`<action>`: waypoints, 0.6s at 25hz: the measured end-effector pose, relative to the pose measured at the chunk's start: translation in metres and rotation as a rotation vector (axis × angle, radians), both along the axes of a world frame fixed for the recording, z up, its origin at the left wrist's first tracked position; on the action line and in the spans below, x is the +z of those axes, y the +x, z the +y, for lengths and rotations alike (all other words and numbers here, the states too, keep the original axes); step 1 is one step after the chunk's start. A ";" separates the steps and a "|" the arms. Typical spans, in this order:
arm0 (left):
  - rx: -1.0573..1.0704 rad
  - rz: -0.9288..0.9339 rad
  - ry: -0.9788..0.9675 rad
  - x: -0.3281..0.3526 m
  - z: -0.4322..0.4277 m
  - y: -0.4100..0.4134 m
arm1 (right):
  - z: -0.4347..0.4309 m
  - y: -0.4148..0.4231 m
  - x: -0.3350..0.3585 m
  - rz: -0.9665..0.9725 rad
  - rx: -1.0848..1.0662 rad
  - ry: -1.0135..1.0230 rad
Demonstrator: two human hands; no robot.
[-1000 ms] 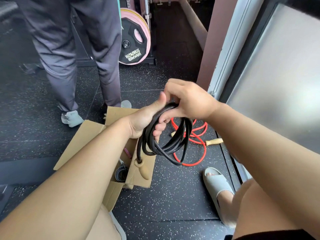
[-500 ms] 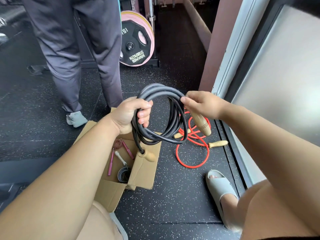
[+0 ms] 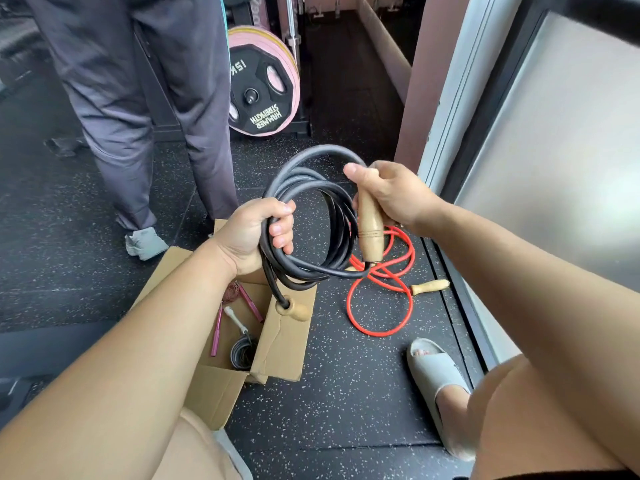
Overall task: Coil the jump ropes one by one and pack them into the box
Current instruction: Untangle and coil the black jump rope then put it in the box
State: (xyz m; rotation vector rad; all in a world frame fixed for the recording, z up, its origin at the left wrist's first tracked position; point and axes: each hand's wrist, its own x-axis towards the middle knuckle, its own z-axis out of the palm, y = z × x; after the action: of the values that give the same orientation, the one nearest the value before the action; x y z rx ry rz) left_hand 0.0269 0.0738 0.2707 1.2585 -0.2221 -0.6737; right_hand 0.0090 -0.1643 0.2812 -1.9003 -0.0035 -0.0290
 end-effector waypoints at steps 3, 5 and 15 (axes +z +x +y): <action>0.022 0.024 -0.012 0.000 -0.003 0.000 | 0.010 0.000 -0.008 -0.014 -0.059 0.070; 0.031 0.039 -0.009 -0.001 -0.006 -0.001 | 0.014 -0.001 -0.012 -0.006 -0.095 0.119; 0.010 0.114 -0.170 0.013 -0.010 -0.003 | 0.018 0.002 -0.029 -0.296 -0.126 -0.352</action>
State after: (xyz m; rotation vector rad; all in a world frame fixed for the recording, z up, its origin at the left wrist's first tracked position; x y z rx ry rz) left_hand 0.0236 0.0642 0.2835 1.0550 -0.1751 -0.7009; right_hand 0.0107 -0.1467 0.2526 -2.2291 -0.0960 -0.4193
